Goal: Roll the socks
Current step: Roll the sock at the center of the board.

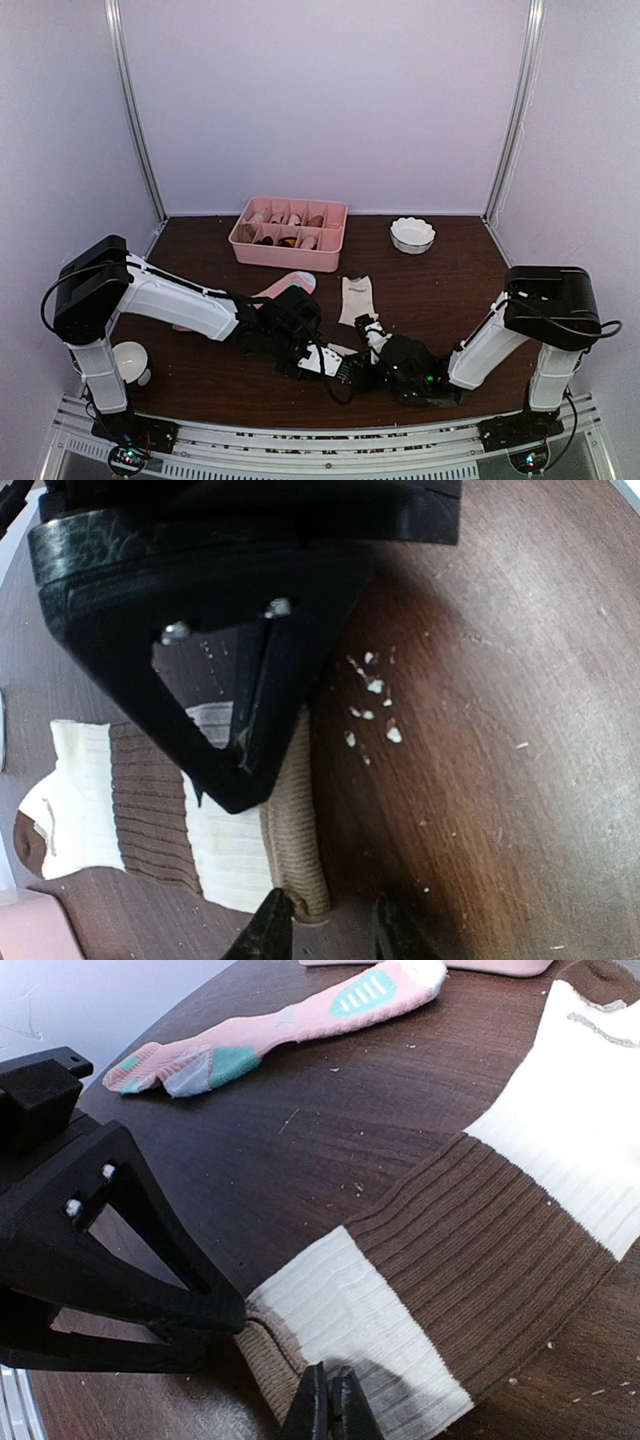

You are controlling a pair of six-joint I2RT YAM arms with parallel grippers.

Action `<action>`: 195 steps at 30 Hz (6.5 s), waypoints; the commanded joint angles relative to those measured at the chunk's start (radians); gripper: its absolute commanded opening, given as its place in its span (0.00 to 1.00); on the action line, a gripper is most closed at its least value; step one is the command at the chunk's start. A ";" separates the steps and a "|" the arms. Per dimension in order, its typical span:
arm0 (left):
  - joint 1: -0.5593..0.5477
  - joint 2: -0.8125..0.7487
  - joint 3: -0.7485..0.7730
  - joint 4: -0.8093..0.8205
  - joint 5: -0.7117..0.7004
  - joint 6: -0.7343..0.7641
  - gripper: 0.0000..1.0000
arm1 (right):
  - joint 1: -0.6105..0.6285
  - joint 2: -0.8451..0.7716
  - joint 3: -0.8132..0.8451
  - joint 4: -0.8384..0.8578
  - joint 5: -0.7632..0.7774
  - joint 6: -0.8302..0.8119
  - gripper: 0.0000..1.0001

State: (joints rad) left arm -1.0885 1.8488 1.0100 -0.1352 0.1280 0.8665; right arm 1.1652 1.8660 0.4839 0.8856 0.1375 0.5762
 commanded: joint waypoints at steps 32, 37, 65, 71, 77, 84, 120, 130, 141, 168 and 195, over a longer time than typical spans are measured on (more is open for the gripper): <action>-0.037 0.026 0.063 -0.048 -0.009 0.024 0.34 | -0.026 -0.018 0.012 -0.119 -0.086 0.028 0.00; -0.036 0.022 0.067 -0.044 -0.024 0.022 0.33 | -0.028 -0.018 0.014 -0.128 -0.096 0.026 0.00; -0.001 0.125 0.117 -0.196 -0.074 -0.008 0.05 | -0.039 -0.044 0.003 -0.127 -0.101 0.038 0.00; 0.048 0.161 0.218 -0.345 0.063 -0.110 0.00 | -0.045 -0.152 -0.163 0.136 0.005 0.038 0.27; 0.096 0.213 0.354 -0.566 0.301 -0.199 0.00 | -0.046 -0.329 -0.271 0.222 0.090 -0.129 0.48; 0.105 0.269 0.439 -0.698 0.401 -0.194 0.00 | -0.049 -0.527 -0.247 -0.049 0.240 -0.262 0.59; 0.190 0.658 0.920 -1.247 0.678 -0.109 0.01 | 0.201 -0.275 -0.002 -0.393 -0.079 -0.872 0.46; 0.190 0.658 0.919 -1.245 0.671 -0.104 0.01 | 0.152 -0.154 0.088 -0.420 -0.093 -0.946 0.35; 0.190 0.666 0.903 -1.247 0.651 -0.096 0.01 | 0.143 -0.146 0.106 -0.452 -0.074 -0.973 0.32; 0.231 0.426 0.734 -0.994 0.544 -0.211 0.37 | 0.031 -0.068 0.086 -0.499 -0.325 -0.699 0.00; 0.148 0.064 0.190 -0.302 0.365 -0.194 0.46 | -0.310 0.069 0.157 -0.484 -0.875 -0.087 0.00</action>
State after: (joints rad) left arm -0.9131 1.8862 1.1805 -0.4908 0.5323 0.6277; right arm 0.8860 1.8702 0.6872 0.4686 -0.7448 0.3748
